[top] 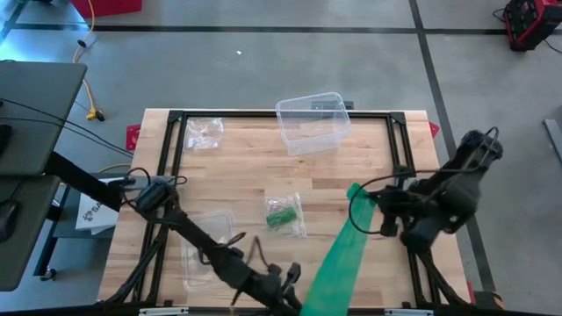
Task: Roll bandage
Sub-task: Roll the blue bandage
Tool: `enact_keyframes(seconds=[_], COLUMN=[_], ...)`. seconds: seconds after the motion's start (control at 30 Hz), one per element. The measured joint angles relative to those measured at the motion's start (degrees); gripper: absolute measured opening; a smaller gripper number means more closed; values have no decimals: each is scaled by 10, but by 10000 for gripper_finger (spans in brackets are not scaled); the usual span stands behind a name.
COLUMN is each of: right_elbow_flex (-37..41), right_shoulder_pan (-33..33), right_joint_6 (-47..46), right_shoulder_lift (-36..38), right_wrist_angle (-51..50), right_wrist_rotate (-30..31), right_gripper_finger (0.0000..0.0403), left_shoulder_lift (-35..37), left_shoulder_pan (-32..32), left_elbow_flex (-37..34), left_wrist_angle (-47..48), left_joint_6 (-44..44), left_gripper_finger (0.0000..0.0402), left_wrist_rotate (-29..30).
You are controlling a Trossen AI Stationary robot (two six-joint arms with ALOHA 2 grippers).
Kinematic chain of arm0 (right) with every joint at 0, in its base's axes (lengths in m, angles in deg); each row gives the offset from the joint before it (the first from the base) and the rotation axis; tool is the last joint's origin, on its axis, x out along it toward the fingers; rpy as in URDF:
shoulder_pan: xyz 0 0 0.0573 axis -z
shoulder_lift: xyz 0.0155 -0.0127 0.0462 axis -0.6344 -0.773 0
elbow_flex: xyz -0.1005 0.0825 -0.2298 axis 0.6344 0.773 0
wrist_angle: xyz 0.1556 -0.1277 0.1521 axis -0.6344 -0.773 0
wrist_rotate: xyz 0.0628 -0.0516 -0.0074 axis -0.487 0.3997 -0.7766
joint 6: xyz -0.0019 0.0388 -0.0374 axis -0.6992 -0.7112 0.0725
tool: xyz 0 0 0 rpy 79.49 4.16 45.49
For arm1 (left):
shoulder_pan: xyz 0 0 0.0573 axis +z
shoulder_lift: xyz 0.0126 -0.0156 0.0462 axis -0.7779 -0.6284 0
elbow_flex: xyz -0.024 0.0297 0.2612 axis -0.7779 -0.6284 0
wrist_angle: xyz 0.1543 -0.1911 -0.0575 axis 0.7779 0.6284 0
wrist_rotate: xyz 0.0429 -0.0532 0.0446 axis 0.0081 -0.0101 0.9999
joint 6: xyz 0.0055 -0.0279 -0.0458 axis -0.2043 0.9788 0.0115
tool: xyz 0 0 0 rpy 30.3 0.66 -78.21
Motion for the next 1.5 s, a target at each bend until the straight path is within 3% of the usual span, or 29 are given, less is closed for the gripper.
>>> enact_keyframes(seconds=[0.17,0.33,0.47,0.6,0.77,0.97,1.13,1.3,1.5], right_elbow_flex=[193,364,455,489,490,490,490,490,490], right_shoulder_pan=[-14,-26,-19,-10,-2,8,8,6,-6], right_joint_6=[-37,40,97,119,88,-5,-32,-9,12], right_shoulder_lift=[29,15,-33,-95,-150,-155,-121,-63,12], right_wrist_angle=[122,465,760,898,906,820,763,763,756], right_wrist_rotate=[-62,-132,-158,-158,-184,-248,-294,-345,-330], right_gripper_finger=[0,0,0,4,48,157,238,256,256], left_shoulder_lift=[46,78,70,45,14,-25,-43,-44,-44], left_shoulder_pan=[-10,10,42,63,76,79,68,55,46], left_elbow_flex=[1,1,1,1,1,1,1,1,1], left_wrist_angle=[-20,-5,12,34,35,58,50,32,12], left_joint_6=[-107,-161,-150,-120,-84,-6,33,42,43], left_gripper_finger=[5,5,5,5,5,5,5,5,5], left_wrist_rotate=[0,36,56,88,127,140,143,147,176])
